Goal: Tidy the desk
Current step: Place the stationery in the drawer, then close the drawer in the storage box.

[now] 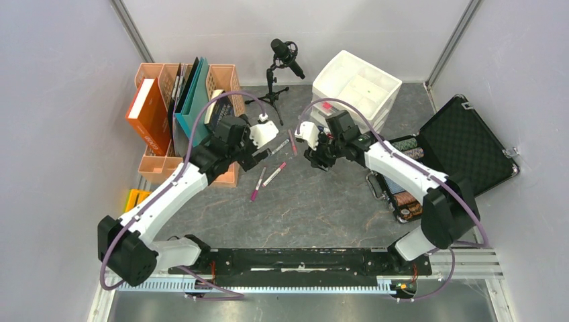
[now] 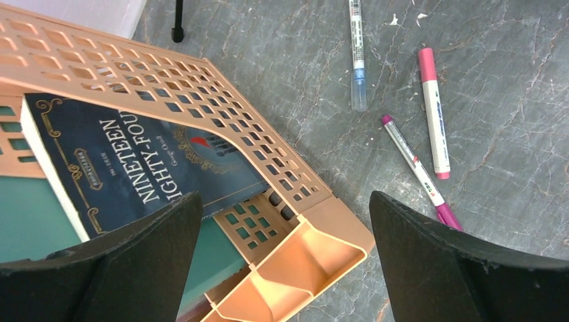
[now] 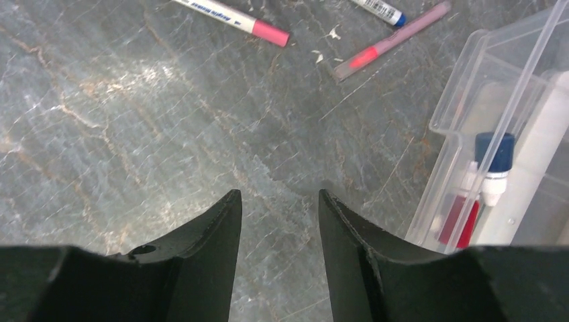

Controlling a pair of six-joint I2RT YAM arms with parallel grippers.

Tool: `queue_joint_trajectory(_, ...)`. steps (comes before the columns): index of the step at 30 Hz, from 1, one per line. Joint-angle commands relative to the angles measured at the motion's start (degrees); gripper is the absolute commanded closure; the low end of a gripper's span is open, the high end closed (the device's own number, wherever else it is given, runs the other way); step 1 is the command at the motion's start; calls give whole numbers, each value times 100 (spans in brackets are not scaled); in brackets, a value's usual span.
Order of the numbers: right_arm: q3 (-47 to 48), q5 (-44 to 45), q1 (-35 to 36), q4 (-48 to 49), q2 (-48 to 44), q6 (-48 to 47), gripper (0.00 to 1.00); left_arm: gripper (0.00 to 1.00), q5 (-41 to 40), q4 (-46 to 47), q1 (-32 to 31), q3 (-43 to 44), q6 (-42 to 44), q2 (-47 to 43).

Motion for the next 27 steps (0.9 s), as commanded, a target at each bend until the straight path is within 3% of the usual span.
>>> queue_joint_trajectory(1,409,252,62,444,278,145,49,0,-16,-25,6,-115,-290,-385)
queue_joint_trajectory(27,1203,990,93,120,1229,117,51,0,190,172,-5,-889,-304,-1221)
